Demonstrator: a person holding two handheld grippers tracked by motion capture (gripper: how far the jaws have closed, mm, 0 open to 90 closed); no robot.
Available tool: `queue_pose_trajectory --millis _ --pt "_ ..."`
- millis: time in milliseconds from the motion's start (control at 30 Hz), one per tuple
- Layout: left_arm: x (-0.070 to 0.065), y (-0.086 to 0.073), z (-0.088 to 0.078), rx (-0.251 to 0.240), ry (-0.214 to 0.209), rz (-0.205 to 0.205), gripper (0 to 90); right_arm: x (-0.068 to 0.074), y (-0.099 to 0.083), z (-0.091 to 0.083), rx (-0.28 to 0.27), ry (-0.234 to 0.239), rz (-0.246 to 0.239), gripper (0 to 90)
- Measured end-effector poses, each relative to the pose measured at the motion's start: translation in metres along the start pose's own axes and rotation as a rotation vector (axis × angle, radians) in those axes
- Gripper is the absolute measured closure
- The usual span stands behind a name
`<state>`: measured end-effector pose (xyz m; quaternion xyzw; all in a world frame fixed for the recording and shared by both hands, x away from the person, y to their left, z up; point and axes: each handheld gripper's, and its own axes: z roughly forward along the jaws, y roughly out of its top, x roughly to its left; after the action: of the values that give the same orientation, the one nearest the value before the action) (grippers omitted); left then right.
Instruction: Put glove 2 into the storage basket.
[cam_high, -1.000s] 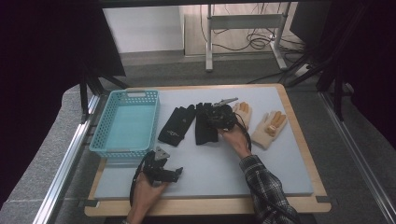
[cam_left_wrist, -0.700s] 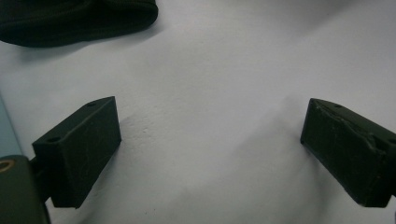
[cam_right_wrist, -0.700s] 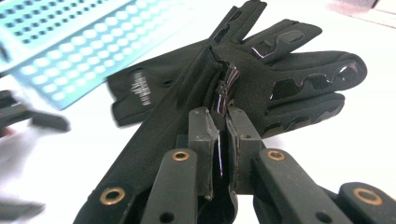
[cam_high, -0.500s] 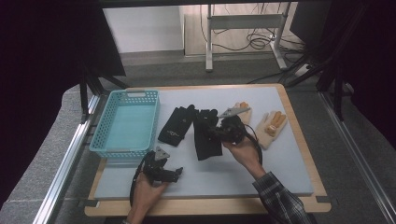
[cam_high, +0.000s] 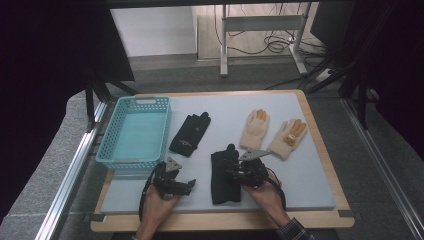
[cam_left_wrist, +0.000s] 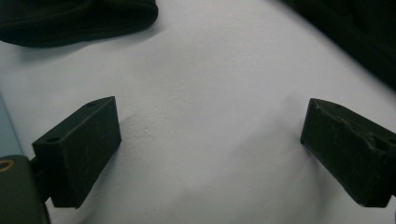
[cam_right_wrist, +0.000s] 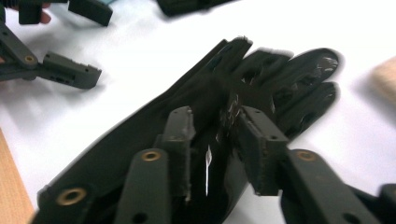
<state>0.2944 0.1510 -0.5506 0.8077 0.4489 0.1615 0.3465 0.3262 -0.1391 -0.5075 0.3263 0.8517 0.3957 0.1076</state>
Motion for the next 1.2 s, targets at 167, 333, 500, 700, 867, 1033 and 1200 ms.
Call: queue_pose_trajectory --millis 167,333,500,700,867,1033,1200 --pt "0.000 0.000 0.000 0.001 0.000 0.000 5.2 -0.013 0.005 -0.010 -0.030 -0.039 0.002 52.4" --pt "0.000 0.000 0.000 0.004 -0.001 0.004 5.2 -0.034 0.009 -0.006 -0.015 -0.052 0.019 46.8" --pt "0.000 0.000 0.000 0.004 -0.001 0.004 5.2 -0.035 0.017 0.003 -0.010 -0.035 0.002 44.7" --pt "0.000 0.000 0.000 0.004 -0.001 0.004 5.2 -0.028 0.042 0.024 -0.028 -0.003 -0.026 47.6" --pt "0.000 0.000 0.000 0.004 -0.001 0.004 5.2 -0.024 0.066 0.047 -0.015 0.035 -0.027 55.9" --pt "0.001 0.000 0.000 0.005 -0.001 0.005 5.2 -0.023 0.085 0.071 0.004 0.065 -0.039 58.3" --pt "0.001 0.000 0.000 0.005 -0.002 0.005 5.2 -0.021 0.099 0.097 0.026 0.091 -0.050 59.2"
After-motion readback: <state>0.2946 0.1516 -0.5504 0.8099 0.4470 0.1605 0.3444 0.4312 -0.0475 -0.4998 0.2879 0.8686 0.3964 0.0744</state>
